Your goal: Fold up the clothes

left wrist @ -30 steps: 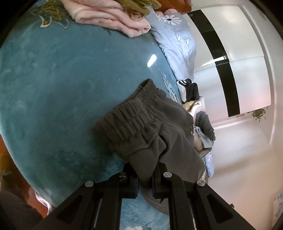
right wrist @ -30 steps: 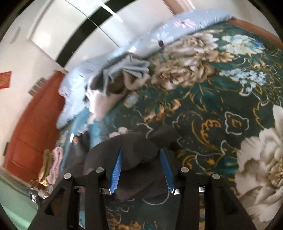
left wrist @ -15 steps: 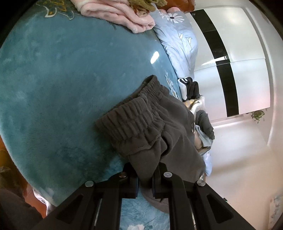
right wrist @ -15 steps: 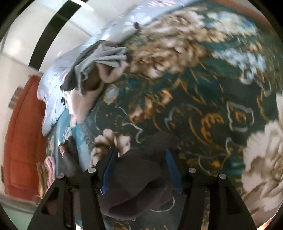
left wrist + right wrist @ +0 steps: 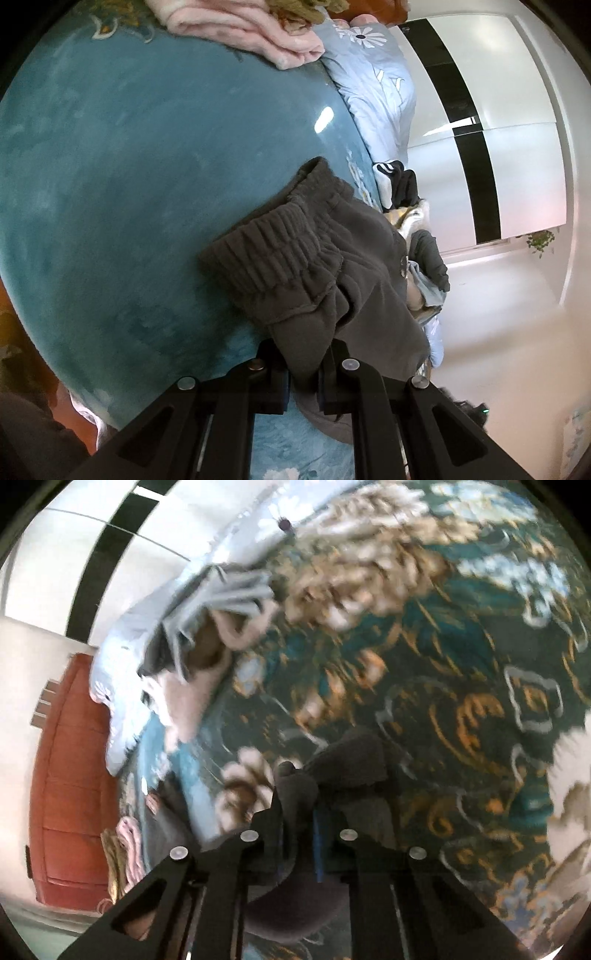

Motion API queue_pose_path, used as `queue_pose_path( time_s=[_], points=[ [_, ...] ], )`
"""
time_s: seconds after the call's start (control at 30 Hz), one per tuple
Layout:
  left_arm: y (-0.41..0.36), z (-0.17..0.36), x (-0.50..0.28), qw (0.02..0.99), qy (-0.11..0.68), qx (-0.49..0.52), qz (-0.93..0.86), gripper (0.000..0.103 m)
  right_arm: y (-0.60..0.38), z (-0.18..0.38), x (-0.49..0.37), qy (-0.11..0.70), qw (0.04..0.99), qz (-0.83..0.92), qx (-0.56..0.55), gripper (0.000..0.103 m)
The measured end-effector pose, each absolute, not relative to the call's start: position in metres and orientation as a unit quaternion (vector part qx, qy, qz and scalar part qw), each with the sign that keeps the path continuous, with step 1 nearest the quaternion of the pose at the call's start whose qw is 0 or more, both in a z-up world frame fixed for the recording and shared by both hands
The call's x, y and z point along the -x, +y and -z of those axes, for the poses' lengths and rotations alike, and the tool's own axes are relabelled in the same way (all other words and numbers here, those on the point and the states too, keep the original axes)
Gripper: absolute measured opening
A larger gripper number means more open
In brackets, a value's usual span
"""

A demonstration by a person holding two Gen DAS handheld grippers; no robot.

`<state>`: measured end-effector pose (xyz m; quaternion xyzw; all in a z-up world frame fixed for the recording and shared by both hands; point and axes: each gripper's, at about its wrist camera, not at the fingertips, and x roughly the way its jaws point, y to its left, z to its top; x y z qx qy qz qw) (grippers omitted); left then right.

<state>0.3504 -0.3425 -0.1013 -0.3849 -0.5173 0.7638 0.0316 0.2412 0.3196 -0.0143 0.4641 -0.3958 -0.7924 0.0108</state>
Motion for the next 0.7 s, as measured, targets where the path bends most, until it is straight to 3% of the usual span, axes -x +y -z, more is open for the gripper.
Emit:
queue_pose_path(
  time_s=[0.2,0.27,0.4,0.5,0.7],
  points=[
    [-0.332,0.092,-0.347,0.060,-0.509,0.373,-0.773,0.014,0.348,-0.065,-0.256,-0.394,0.067,0.868,-0.296,0.011],
    [-0.330,0.095,-0.345,0.059,-0.505,0.379,-0.773,0.014,0.360,-0.064,-0.271,-0.394,0.076,0.875,-0.271,0.011],
    [-0.328,0.102,-0.345,0.057,-0.506,0.391,-0.767,0.014,0.380,0.001,-0.297,-0.375,0.015,0.859,-0.347,0.011],
    [-0.329,0.105,-0.348,0.057,-0.509,0.395,-0.763,0.014,0.396,0.049,-0.324,-0.420,-0.001,0.829,-0.369,0.013],
    [-0.330,0.110,-0.354,0.047,-0.514,0.396,-0.760,0.014,0.409,0.060,-0.348,-0.436,-0.007,0.821,-0.368,0.031]
  ],
)
